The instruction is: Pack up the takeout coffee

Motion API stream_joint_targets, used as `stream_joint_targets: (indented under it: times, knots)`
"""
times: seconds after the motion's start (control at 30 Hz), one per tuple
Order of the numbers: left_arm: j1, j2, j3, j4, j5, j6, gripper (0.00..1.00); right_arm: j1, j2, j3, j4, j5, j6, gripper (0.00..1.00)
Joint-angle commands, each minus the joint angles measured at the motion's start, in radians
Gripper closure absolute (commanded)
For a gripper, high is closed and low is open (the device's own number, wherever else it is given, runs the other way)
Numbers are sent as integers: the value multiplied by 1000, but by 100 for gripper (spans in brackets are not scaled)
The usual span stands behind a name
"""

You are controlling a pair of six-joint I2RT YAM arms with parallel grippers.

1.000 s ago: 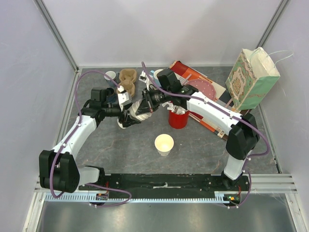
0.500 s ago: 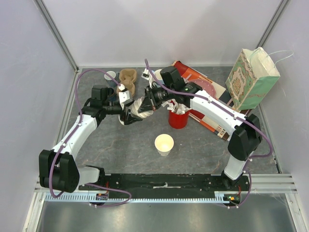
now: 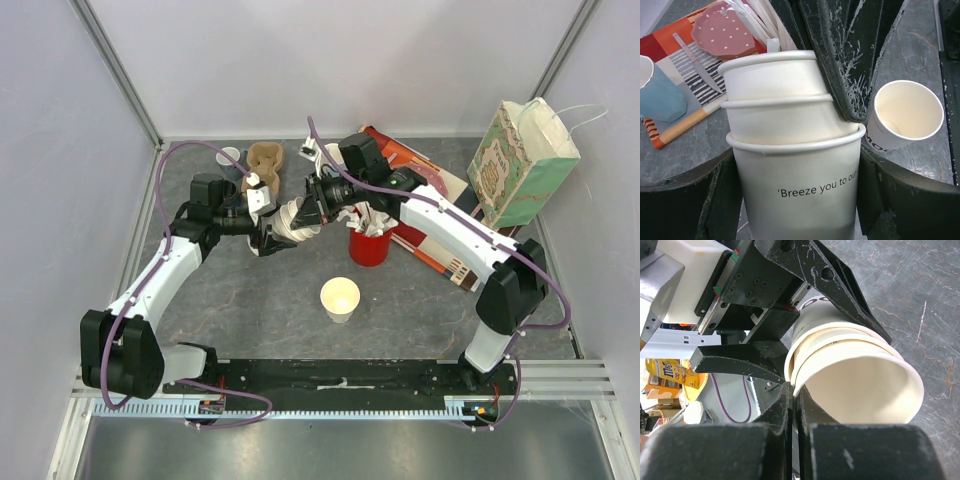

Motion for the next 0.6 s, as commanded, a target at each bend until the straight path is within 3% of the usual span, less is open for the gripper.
stream_joint_targets:
  times: [0.0, 0.57]
  knots:
    - [44, 1, -34, -170, -1, 71, 50, -183, -129, 90, 3, 167, -35, 100]
    - [44, 7, -29, -155, -5, 62, 50, -192, -122, 104, 3, 133, -28, 100]
